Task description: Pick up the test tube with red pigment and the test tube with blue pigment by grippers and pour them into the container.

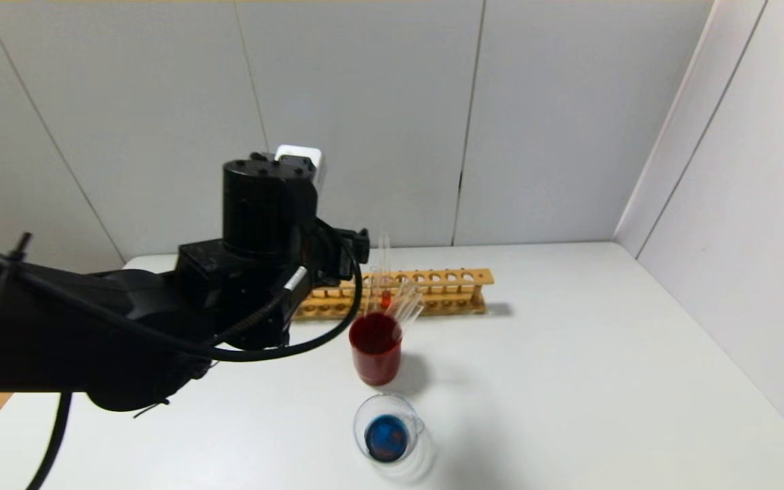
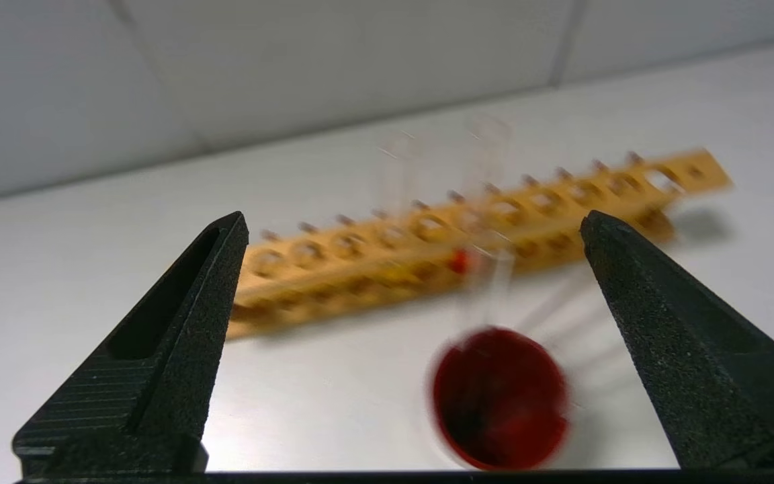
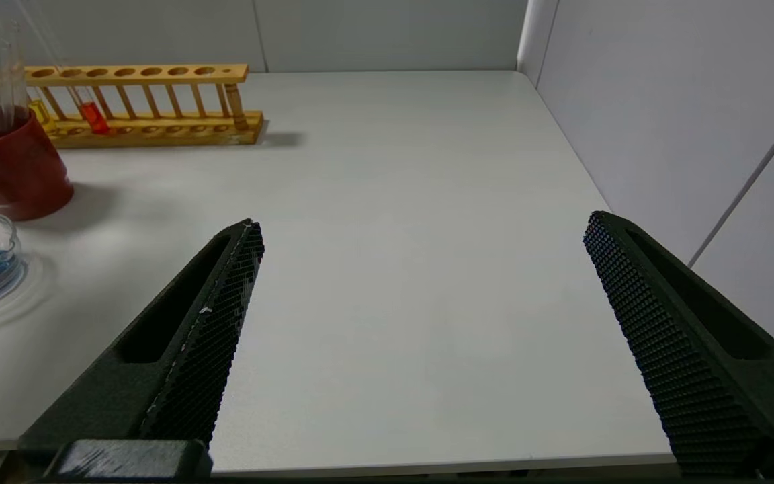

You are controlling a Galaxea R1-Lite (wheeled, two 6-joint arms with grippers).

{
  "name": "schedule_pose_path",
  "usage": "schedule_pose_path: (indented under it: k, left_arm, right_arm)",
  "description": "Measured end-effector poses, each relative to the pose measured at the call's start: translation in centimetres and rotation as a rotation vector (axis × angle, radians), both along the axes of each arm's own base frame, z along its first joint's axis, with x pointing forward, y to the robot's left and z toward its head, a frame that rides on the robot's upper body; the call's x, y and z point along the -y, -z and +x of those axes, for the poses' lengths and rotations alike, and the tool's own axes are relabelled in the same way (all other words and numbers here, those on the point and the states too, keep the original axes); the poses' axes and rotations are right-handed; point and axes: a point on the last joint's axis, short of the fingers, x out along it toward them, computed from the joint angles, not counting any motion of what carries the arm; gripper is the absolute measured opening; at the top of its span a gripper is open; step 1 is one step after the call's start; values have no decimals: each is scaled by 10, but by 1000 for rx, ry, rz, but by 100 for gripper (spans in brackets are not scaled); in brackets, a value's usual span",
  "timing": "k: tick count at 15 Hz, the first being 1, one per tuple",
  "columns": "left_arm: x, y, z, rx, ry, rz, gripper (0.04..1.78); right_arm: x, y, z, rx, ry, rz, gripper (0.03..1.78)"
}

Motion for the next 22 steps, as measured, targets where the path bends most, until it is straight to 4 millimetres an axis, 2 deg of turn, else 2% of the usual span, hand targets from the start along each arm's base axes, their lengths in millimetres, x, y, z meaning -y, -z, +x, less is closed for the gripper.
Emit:
schedule_pose_path:
  k: [3, 6, 10, 12, 16, 19, 22]
  left_arm:
    - [-33, -40, -21, 68, -86, -6, 174]
    - [-76, -74, -54, 112, -177, -13, 174]
    - [-148, -96, -101, 169, -365, -18, 174]
    - [-181, -96, -129, 201, -494, -14, 174]
    - [-214, -84, -192, 222, -649, -5, 174]
    - [-221, -69, -248, 254, -675, -10, 174]
    - [-218, -46, -296, 280, -665, -12, 174]
  right_arm:
    - [0, 0, 0, 0, 0, 0, 174]
    - [0, 0, 0, 0, 1, 0, 174]
    - [0, 0, 0, 0, 1, 0, 174]
    - [0, 0, 0, 0, 1, 0, 174]
    - [0, 0, 0, 0, 1, 0, 174]
    - [0, 0, 0, 0, 0, 0, 174]
    - [0, 0, 0, 0, 1, 0, 174]
